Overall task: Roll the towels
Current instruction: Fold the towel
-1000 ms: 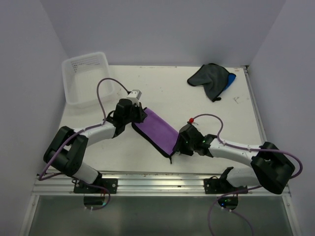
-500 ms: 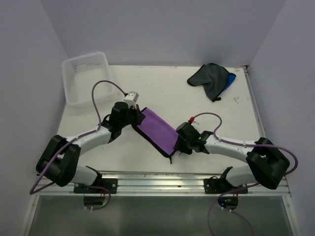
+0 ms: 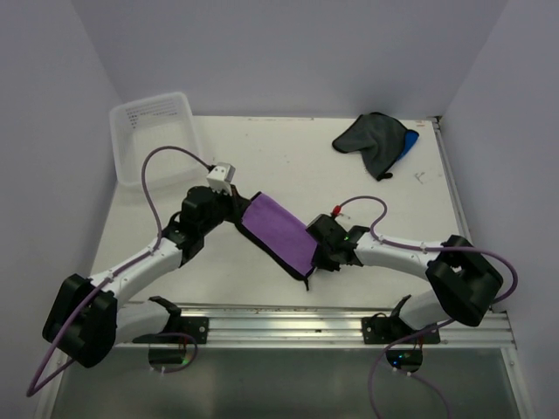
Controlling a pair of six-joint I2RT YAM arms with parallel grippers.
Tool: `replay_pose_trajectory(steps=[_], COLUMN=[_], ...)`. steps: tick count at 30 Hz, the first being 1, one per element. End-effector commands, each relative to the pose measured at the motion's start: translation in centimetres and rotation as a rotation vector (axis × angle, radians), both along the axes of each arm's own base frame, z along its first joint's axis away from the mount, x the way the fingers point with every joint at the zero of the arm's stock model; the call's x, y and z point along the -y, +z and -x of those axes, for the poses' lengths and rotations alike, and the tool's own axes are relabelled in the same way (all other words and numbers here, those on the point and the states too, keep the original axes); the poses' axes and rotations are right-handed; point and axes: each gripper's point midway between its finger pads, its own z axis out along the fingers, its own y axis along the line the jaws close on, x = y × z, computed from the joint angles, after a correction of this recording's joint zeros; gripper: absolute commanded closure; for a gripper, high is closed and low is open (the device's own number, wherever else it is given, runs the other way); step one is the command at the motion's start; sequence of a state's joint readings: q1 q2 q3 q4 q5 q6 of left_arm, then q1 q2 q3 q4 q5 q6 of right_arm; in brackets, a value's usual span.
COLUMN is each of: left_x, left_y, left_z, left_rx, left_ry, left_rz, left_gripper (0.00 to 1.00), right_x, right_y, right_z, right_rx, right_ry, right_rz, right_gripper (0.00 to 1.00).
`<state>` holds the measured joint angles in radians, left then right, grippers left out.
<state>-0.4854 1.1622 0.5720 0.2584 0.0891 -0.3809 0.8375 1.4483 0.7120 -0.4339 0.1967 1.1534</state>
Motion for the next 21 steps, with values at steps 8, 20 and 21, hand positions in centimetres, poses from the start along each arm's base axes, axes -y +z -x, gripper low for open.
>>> replay_pose_trajectory(steps=[8,20,21], left_x=[-0.5,0.0,0.1], left_y=[-0.9,-0.4,-0.5], left_z=[1.8,5.3,5.4], left_rx=[-0.016,-0.039,-0.042], left_ry=[-0.022,-0.065,-0.067], left_rz=[-0.004,0.084,0.083], left_gripper=[1.0,1.0,1.0], right_x=[5.6,10.2,10.7], right_y=[1.0,4.5,4.9], right_z=[2.1,5.7,6.1], right_rx=[0.012,0.052,0.045], right_ry=[0.07,0.119,0.122], right_rz=[0.198,0.202,0.211], right_gripper=[0.87,1.0,1.0])
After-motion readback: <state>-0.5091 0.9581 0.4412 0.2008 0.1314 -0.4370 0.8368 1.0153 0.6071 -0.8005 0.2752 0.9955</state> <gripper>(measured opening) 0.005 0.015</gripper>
